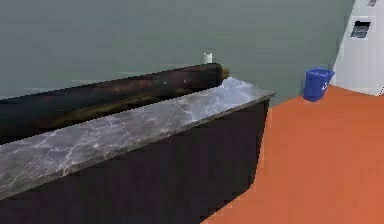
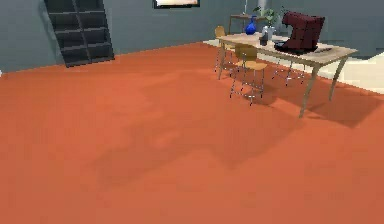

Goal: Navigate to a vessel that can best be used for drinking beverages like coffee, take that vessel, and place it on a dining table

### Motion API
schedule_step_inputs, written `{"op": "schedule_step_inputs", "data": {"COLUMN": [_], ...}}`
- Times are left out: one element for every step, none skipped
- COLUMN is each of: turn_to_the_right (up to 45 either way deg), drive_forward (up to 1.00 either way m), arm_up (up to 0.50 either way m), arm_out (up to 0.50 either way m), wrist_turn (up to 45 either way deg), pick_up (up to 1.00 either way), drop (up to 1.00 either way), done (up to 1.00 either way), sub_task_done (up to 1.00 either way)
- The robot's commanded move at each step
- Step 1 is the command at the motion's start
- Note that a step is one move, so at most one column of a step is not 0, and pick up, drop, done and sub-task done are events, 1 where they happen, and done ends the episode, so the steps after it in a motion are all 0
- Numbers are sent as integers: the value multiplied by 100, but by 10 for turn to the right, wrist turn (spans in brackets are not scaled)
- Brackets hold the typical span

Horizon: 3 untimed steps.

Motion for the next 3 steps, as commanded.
{"op": "schedule_step_inputs", "data": {"turn_to_the_right": [0, -450, -450], "drive_forward": [30, 0, 0], "arm_up": [0, 0, 0], "arm_out": [0, 0, 0], "wrist_turn": [0, 0, 0], "pick_up": [0, 0, 0], "drop": [0, 0, 0], "done": [0, 0, 0], "sub_task_done": [0, 0, 0]}}
